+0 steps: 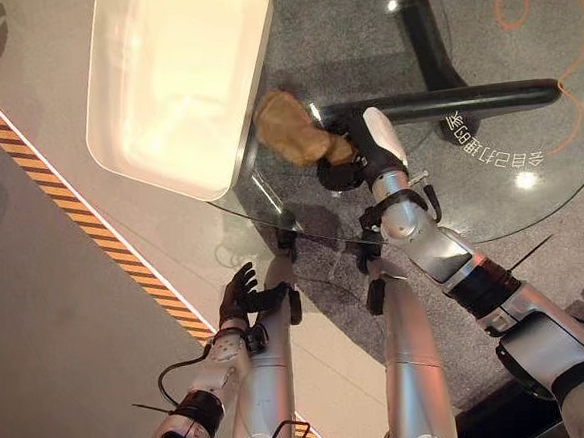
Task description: Wipe the table with a cloth and put it in the basket.
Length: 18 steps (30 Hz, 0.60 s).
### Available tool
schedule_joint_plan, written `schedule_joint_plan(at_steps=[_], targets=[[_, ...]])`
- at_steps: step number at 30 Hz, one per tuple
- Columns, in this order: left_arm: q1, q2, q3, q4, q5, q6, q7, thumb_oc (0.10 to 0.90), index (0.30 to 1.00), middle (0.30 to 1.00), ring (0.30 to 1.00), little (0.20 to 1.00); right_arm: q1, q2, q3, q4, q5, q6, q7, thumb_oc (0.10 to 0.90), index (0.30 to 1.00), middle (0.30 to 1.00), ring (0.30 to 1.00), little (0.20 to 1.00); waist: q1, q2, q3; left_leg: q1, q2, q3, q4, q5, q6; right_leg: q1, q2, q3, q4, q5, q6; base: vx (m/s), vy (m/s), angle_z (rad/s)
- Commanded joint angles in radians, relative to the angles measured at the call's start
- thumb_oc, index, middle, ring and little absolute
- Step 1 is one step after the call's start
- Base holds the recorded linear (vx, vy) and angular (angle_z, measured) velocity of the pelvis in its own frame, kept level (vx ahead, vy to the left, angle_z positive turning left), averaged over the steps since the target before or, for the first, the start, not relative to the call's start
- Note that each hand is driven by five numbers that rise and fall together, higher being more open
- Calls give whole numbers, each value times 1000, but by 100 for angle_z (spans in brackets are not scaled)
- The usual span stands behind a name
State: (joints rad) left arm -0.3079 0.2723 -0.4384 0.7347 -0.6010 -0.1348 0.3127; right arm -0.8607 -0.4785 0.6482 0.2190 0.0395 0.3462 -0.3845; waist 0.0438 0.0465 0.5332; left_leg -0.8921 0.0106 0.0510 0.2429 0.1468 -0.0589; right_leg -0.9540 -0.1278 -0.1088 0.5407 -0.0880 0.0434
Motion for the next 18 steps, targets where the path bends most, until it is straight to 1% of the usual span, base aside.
schedule_joint_plan(at_steps=[1, 9, 14, 16, 18], targets=[[53, -32, -34, 16, 28, 16, -3, 800, 900, 900, 900, 900, -12, 6, 62, -146, -10, -73, 51, 100, 300, 300, 300, 200, -3, 24, -13, -44, -74, 53, 179, -167, 31, -1, 14, -64, -193, 148, 41, 0, 0, 0], [53, -27, -36, 14, 24, 16, -1, 800, 900, 900, 900, 900, -1, -7, 53, -160, -6, -86, 51, 100, 300, 300, 300, 200, -6, 24, -13, -50, -70, 55, 186, -171, 31, -9, 12, -62, -183, 146, 42, 0, 0, 0], [56, -25, -29, 20, 28, 12, -7, 800, 900, 900, 900, 900, 5, -22, 41, -165, 6, -78, 57, 100, 300, 300, 300, 200, -8, 23, -13, -53, -67, 56, 188, -172, 31, -15, 11, -61, -178, 146, 42, 0, 0, 0], [59, -25, -29, 21, 30, 10, -8, 800, 900, 900, 900, 900, 10, -27, 38, -166, 8, -81, 73, 100, 300, 300, 300, 200, -9, 23, -13, -54, -68, 55, 188, -172, 32, -18, 11, -61, -178, 147, 42, 0, 0, 0], [62, -22, -26, 19, 31, 11, -7, 800, 900, 900, 900, 900, 14, -35, 40, -180, -11, -72, 139, 100, 300, 300, 300, 200, -10, 21, -13, -54, -67, 55, 186, -172, 31, -18, 12, -62, -178, 147, 42, 0, 0, 0]])
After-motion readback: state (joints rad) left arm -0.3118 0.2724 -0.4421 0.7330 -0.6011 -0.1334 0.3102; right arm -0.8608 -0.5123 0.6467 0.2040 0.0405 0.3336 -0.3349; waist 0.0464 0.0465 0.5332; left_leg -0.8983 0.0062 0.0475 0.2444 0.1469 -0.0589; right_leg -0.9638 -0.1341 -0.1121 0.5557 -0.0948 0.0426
